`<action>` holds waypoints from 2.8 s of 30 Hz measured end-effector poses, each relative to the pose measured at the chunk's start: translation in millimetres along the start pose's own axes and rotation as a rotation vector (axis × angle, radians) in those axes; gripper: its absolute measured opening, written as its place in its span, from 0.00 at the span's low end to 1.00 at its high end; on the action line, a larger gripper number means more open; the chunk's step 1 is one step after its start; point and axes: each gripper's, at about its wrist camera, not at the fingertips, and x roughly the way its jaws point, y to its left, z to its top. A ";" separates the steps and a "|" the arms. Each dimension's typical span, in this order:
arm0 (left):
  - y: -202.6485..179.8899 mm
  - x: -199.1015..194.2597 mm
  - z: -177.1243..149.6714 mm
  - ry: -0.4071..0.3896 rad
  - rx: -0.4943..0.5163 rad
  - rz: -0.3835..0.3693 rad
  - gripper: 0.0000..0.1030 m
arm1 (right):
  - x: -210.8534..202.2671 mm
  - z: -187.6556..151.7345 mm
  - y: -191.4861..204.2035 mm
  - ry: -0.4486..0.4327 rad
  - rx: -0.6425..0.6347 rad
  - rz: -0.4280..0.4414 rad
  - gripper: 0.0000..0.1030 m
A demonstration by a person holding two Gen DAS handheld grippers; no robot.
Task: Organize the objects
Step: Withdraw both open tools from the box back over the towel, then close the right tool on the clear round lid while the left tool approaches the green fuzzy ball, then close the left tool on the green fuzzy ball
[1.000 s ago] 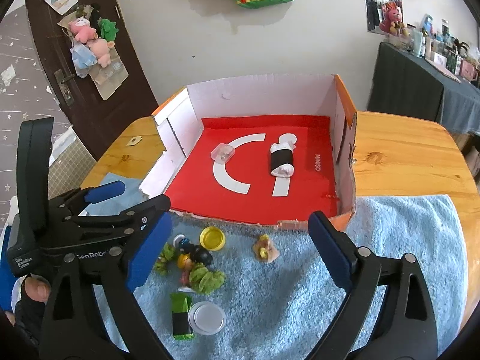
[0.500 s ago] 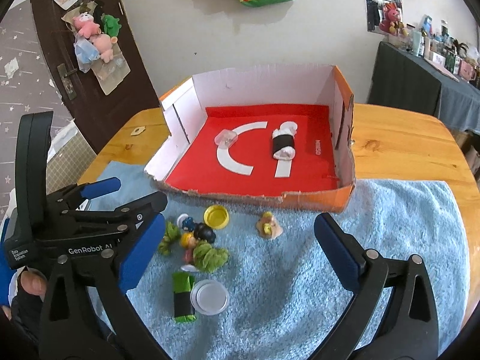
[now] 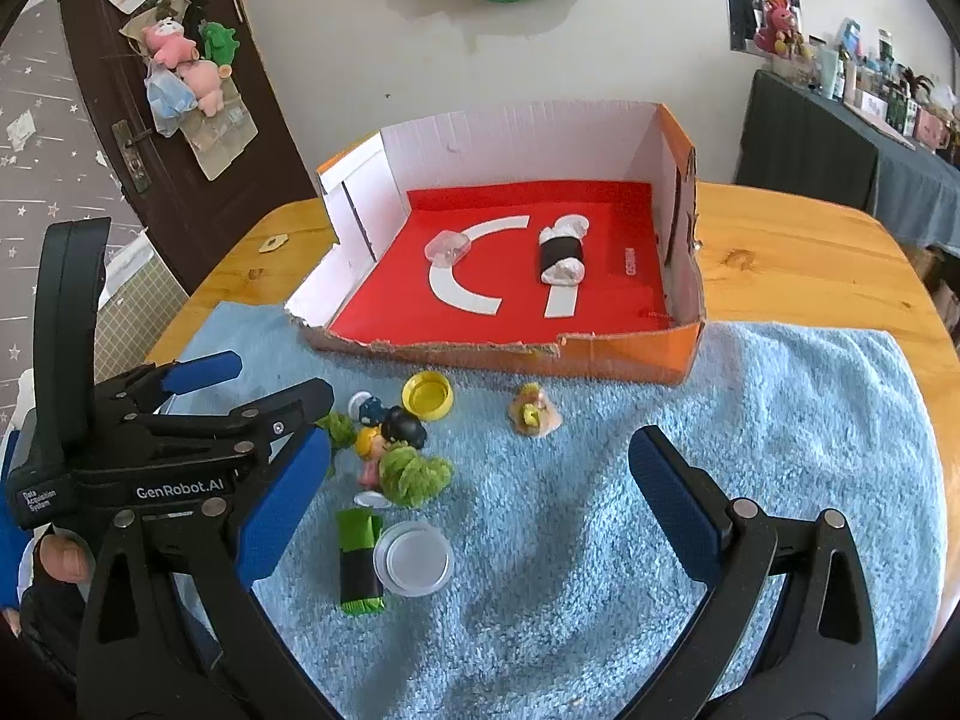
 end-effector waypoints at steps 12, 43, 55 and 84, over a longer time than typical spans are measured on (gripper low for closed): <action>4.1 3.2 -14.2 0.019 -0.010 0.006 0.98 | 3.8 -16.5 -0.2 0.027 0.006 -0.015 0.99; 4.6 11.3 -40.9 0.020 0.021 0.040 0.89 | 26.6 -57.8 21.8 0.088 -0.135 -0.094 0.98; 5.7 14.7 -42.7 0.028 0.023 0.029 0.83 | 38.3 -61.7 26.7 0.102 -0.192 -0.169 0.88; -5.8 24.1 -39.5 0.035 0.055 -0.034 0.28 | 40.4 -59.7 18.7 0.093 -0.125 -0.095 0.38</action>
